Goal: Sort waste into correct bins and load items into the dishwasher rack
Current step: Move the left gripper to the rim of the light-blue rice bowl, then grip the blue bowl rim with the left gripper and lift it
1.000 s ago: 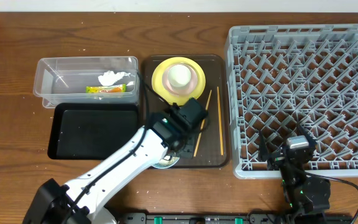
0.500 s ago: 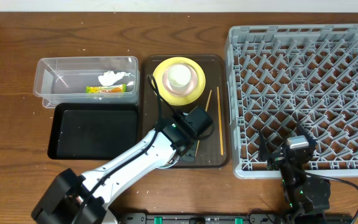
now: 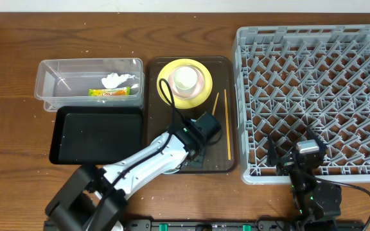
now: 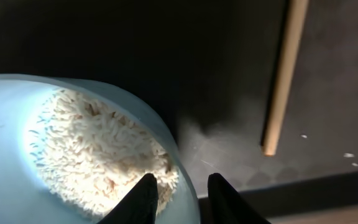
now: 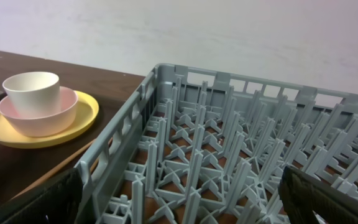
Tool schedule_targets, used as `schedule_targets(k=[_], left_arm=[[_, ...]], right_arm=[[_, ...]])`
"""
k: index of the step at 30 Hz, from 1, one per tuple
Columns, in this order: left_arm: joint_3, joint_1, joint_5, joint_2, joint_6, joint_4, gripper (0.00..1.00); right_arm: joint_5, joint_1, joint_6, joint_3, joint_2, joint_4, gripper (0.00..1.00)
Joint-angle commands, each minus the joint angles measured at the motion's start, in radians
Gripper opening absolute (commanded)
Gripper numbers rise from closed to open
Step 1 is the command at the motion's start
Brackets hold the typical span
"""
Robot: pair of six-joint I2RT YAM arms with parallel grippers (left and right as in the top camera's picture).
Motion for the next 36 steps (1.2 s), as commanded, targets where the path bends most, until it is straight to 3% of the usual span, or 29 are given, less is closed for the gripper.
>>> schedule_targets(k=[1, 12, 21, 36], left_arm=[[-0.013, -0.002, -0.024, 0.01, -0.013, 0.004, 0.25], [-0.013, -0.002, -0.023, 0.01, -0.012, 0.018, 0.23], [-0.011, -0.002, -0.023, 0.01, -0.012, 0.021, 0.06], [0.008, -0.002, -0.076, 0.01, 0.002, 0.043, 0.06]], right_arm=[[0.003, 0.008, -0.01, -0.001, -0.005, -0.004, 0.99], [0.003, 0.008, -0.01, -0.001, -0.005, -0.004, 0.99], [0.003, 0.008, -0.01, -0.001, -0.005, -0.004, 0.99], [0.003, 0.008, -0.01, -0.001, -0.005, -0.004, 0.99]])
